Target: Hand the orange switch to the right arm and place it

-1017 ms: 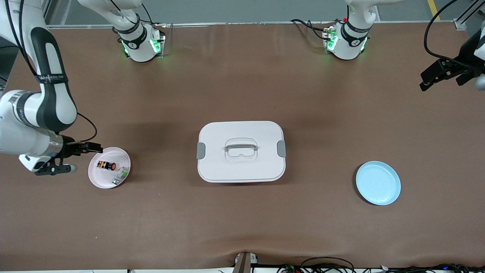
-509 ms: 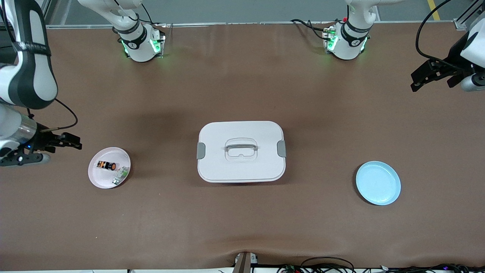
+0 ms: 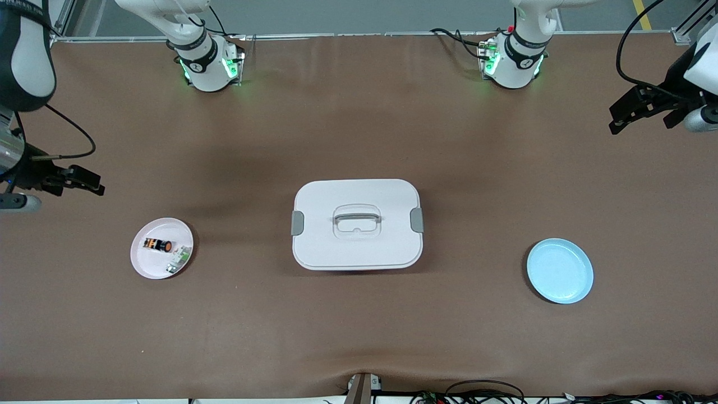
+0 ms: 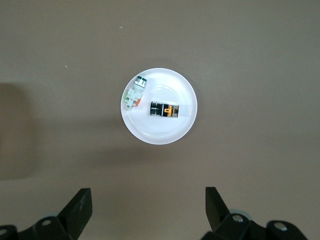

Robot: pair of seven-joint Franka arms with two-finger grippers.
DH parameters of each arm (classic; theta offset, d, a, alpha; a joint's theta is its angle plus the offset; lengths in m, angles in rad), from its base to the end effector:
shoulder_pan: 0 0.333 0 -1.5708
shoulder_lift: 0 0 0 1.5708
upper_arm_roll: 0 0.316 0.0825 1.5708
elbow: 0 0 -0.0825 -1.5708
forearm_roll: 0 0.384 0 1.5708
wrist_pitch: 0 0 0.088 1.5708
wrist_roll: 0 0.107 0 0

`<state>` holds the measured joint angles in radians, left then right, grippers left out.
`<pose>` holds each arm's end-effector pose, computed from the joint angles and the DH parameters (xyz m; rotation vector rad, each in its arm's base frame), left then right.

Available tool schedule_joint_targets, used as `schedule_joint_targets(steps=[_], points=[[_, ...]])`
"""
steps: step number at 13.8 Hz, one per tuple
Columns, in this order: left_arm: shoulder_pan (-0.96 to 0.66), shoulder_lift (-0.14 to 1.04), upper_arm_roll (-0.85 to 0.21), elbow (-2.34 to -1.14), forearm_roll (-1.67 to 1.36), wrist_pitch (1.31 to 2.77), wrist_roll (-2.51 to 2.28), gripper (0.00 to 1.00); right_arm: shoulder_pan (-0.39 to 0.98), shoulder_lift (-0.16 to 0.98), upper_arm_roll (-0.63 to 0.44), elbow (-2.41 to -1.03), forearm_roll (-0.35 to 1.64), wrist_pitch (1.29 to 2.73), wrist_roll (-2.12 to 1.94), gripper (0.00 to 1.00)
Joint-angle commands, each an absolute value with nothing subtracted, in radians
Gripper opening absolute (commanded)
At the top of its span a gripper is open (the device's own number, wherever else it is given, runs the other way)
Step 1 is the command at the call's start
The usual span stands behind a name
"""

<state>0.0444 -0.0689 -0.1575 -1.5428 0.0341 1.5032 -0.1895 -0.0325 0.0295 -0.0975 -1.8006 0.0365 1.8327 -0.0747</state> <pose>0.5228 -0.0590 0.6685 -3.0987 -0.1231 -0.0541 0.5680 -0.0707 0.5211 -3.1080 0.1005 -0.0094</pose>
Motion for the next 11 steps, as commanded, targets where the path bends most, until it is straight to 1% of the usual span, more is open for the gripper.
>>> schedule_joint_targets(steps=[1,3,11], points=[[0.051,-0.077,-0.173,-1.534,0.02,1.461,-0.17,1.0,-0.034,-0.026,-0.089,-1.806,0.025,1.786,-0.015,1.0],[0.049,-0.077,-0.175,-1.534,0.02,1.459,-0.172,1.0,-0.035,-0.026,-0.091,-1.758,0.026,1.727,-0.015,1.0],[0.06,-0.087,-0.169,-1.543,0.02,1.443,-0.043,1.0,-0.034,-0.123,-0.087,-1.767,0.025,1.655,0.064,1.0]])
